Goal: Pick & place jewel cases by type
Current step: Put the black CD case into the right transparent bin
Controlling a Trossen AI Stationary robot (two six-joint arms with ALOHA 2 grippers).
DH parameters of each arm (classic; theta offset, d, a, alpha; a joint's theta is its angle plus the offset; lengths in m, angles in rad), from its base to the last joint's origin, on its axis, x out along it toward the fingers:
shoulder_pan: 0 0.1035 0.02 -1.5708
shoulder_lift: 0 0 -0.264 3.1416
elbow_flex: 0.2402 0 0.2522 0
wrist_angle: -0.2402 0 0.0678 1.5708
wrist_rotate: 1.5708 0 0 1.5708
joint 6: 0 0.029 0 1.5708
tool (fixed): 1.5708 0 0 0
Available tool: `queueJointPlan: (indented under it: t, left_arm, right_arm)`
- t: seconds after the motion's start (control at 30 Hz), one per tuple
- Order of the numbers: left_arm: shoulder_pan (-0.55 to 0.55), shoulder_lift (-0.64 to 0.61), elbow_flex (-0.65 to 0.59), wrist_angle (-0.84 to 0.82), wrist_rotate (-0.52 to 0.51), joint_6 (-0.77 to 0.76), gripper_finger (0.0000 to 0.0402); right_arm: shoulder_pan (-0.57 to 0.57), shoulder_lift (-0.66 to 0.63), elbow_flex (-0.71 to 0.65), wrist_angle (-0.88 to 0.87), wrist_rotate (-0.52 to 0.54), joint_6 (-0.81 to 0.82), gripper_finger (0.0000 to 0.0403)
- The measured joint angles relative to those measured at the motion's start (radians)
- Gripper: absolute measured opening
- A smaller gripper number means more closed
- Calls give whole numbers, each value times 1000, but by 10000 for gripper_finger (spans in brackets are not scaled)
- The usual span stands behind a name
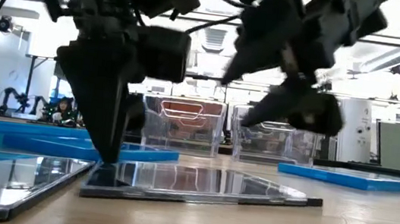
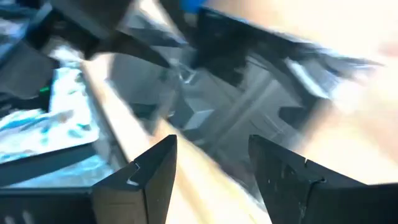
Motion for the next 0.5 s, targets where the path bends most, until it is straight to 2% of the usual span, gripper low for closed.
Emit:
queueJointPlan:
  t: [0.1, 0.2, 0.33, 0.5]
  left_arm:
    - [1, -3, 1, -59, -3, -114, 114]
    - [-12, -4, 2, -81, -6, -170, 114]
    - [-14, -4, 1, -64, -42, -178, 114]
    - [32, 0, -2, 74, -123, -146, 114]
  right_arm:
    - [-1, -55, -1, -164, 2, 27, 194]
    - [8, -82, -13, -244, -9, 38, 194]
    - [22, -78, -19, -243, -27, 60, 194]
    - [28, -68, -23, -244, 16, 94, 194]
